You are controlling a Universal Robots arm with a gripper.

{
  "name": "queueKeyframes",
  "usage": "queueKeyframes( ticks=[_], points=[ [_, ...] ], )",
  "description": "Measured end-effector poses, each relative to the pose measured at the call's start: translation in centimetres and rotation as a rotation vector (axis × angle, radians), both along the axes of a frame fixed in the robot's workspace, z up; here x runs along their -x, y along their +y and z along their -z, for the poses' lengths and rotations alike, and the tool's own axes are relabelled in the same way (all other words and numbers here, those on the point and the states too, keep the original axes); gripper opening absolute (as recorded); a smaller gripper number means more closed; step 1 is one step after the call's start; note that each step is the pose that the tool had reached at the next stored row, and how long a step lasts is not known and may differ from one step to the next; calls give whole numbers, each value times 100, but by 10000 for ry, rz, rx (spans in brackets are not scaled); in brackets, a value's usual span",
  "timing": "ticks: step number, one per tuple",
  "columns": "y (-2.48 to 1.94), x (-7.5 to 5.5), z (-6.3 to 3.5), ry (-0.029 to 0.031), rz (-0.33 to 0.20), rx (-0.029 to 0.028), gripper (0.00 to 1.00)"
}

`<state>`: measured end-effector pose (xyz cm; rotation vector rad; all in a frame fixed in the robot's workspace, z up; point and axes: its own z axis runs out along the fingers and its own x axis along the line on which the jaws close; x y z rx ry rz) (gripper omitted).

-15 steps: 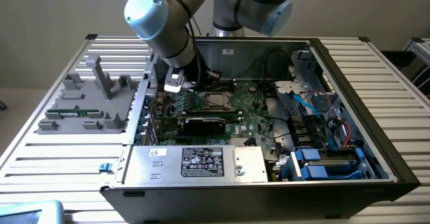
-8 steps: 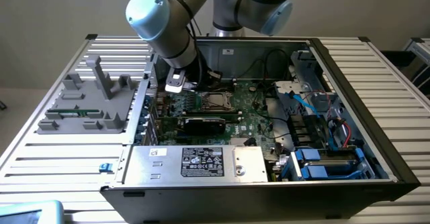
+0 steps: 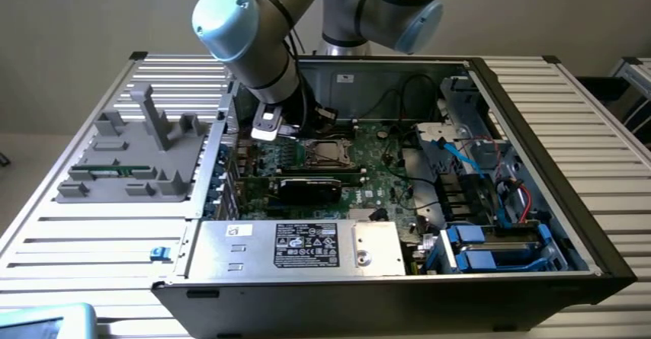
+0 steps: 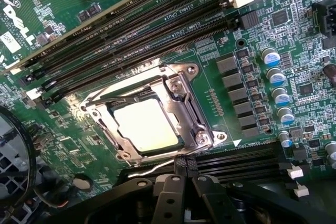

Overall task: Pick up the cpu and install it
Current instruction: 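Install the first cpu locking lever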

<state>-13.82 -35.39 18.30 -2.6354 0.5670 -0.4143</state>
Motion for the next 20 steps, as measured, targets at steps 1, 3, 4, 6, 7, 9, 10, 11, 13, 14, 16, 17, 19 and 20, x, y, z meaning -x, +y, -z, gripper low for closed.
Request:
queueKeyframes(
  ticks=[1, 3, 4, 6, 7, 9, 10, 11, 13, 14, 16, 17, 19, 20],
  points=[
    [0, 0, 0, 0, 7, 0, 11],
    [0, -1, 0, 0, 17, 1, 11],
    [0, 0, 0, 1, 37, 1, 11],
    [0, -1, 1, 0, 129, 0, 11],
    [-1, -2, 1, 0, 150, 1, 11],
    [0, 3, 1, -3, 161, 1, 11],
    [0, 8, 0, -4, 161, -3, 11],
    [0, 19, -11, 1, 160, -9, 11],
    [-1, 57, -42, 3, 160, -37, 11],
    [0, 87, -57, -1, 160, -62, 11],
    [0, 150, -80, 1, 160, -109, 11],
    [0, 178, -85, 1, 161, -138, 11],
    [0, 214, -85, 0, 161, -182, 11],
    [0, 228, -86, -5, 160, -195, 11]
  ],
)
